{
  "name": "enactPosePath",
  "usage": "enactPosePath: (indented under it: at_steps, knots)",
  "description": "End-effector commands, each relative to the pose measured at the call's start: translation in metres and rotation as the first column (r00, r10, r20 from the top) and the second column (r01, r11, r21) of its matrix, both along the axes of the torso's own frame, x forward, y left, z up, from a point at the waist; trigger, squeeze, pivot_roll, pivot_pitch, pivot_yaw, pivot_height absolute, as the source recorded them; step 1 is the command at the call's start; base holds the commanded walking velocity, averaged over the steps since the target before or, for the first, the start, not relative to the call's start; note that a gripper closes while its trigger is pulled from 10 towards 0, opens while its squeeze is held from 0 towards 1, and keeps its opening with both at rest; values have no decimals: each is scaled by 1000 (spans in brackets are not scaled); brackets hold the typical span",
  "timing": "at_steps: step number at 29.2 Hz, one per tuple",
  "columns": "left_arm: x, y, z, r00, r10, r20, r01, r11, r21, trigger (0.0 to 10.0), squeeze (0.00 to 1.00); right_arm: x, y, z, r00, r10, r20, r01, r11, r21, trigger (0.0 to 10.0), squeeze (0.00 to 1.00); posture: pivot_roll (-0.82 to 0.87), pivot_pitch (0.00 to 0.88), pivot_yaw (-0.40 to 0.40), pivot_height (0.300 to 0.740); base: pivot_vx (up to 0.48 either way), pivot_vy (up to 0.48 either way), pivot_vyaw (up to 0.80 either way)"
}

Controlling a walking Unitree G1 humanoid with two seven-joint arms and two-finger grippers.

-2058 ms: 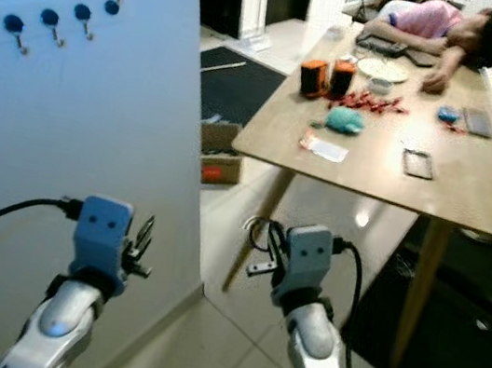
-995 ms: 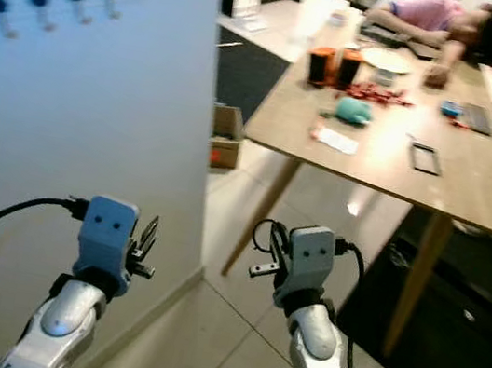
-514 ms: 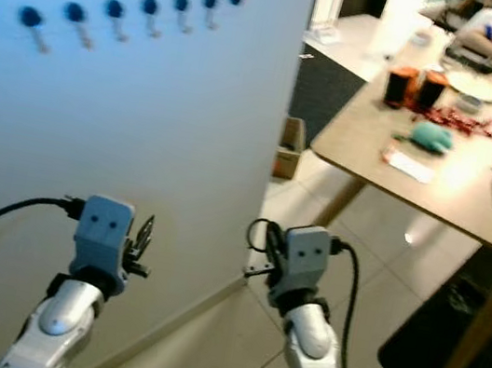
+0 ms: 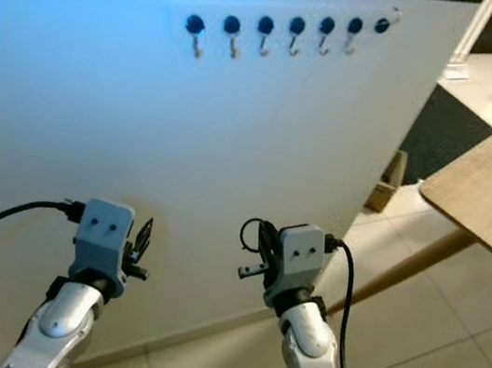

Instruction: Hang keys on a hook

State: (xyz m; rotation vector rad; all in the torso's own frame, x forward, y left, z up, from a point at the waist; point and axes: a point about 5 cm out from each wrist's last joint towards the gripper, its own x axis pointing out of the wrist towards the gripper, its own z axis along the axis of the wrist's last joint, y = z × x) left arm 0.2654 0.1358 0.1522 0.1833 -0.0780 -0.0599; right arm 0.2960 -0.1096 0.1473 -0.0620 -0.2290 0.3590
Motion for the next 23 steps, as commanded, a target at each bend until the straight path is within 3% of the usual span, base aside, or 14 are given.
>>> enactPosePath:
  at_steps: [1, 23]
  knots:
    - [-2, 3, -5, 1000, 17, -24, -17, 1000, 11, 10000, 0, -2, 2, -2, 1000, 10, -10, -10, 1000, 12, 10000, 0, 84, 169, -23, 740, 0, 0, 794]
    - [0, 5, -9, 999, 21, -30, -20, 1000, 24, 10000, 0, 0, 3, -2, 1000, 14, -8, -14, 1000, 12, 10000, 0, 84, 148, -19, 740, 0, 0, 794]
